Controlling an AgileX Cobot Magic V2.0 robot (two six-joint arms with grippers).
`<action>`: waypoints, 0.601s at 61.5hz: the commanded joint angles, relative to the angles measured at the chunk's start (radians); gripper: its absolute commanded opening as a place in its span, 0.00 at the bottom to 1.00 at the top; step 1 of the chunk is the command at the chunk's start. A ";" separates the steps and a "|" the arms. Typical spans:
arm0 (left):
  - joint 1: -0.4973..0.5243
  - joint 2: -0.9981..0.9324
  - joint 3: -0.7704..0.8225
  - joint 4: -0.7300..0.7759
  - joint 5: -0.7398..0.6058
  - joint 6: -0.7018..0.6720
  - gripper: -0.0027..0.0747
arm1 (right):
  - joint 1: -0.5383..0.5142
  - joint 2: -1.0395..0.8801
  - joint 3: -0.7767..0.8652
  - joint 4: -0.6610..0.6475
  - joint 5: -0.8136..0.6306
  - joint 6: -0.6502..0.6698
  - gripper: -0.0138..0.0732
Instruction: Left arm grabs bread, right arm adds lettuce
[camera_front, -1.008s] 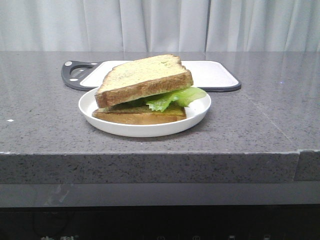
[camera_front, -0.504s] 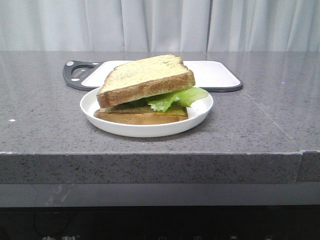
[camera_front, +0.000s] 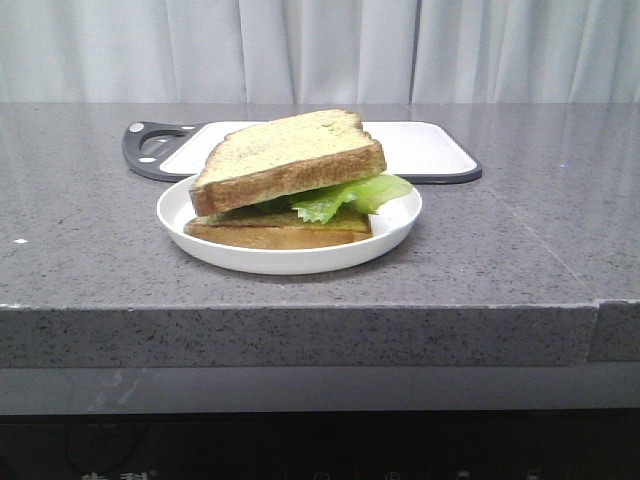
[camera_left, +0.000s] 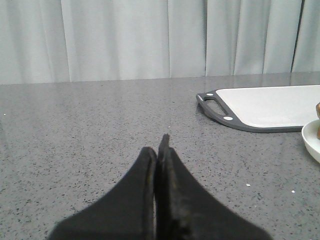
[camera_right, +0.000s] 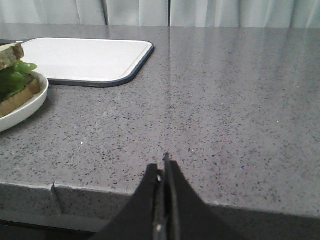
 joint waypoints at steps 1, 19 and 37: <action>0.002 -0.019 0.006 -0.006 -0.082 -0.001 0.01 | -0.010 -0.029 0.012 0.009 -0.132 -0.010 0.02; 0.002 -0.018 0.006 -0.006 -0.082 -0.001 0.01 | -0.016 -0.032 0.015 0.009 -0.145 -0.010 0.02; 0.002 -0.018 0.006 -0.006 -0.082 -0.001 0.01 | -0.016 -0.032 0.015 0.002 -0.180 0.005 0.02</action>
